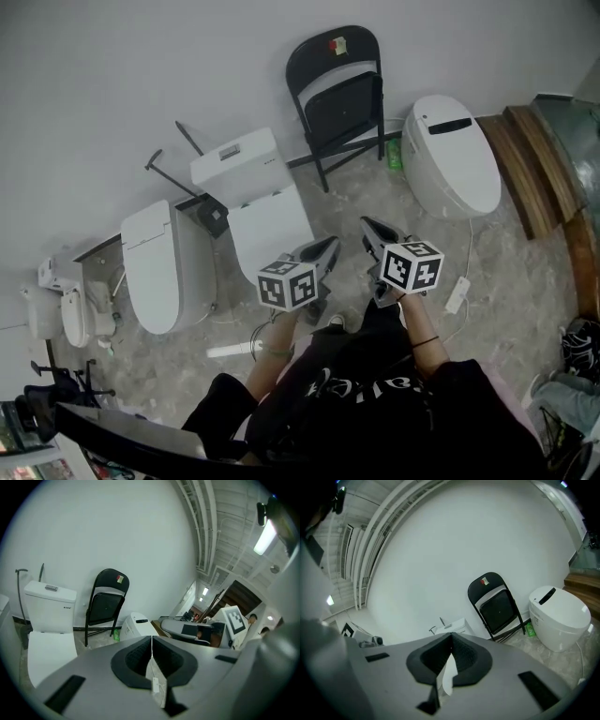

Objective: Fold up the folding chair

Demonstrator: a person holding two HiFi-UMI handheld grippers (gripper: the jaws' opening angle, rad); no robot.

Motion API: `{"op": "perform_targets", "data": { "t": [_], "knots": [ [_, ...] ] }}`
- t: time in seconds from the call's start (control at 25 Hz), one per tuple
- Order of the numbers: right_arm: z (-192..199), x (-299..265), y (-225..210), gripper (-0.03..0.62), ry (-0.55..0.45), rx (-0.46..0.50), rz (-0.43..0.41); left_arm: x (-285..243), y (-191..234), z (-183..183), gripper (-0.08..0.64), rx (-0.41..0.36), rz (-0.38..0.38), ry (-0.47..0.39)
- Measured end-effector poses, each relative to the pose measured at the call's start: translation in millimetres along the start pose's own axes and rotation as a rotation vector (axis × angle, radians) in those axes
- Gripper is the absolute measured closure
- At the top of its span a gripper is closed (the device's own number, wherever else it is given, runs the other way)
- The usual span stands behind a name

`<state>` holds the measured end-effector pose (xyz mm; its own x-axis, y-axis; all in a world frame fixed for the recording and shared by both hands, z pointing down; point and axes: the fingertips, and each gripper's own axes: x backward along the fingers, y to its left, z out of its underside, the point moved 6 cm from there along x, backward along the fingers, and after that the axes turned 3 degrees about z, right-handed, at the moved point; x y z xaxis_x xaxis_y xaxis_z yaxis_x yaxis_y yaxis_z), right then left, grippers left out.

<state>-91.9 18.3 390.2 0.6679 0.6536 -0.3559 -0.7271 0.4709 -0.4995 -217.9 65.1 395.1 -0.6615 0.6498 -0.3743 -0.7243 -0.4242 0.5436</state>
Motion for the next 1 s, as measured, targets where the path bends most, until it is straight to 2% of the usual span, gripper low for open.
{"op": "perform_targets", "data": {
  "t": [0.24,0.52,0.76,1.0],
  "knots": [
    [29,23,28,0.578,-0.037,0.016,0.069,33,1,20,0.552,0.006,0.040,0.007],
    [34,57,22,0.578,-0.040,0.016,0.099,21,-22,33,0.552,-0.003,0.069,0.039],
    [31,97,5,0.578,-0.032,0.030,0.108,-2,-66,42,0.552,-0.010,0.097,0.043],
    [39,147,-17,0.578,-0.027,0.035,0.102,-15,-113,70,0.552,-0.001,0.092,0.045]
  ]
}}
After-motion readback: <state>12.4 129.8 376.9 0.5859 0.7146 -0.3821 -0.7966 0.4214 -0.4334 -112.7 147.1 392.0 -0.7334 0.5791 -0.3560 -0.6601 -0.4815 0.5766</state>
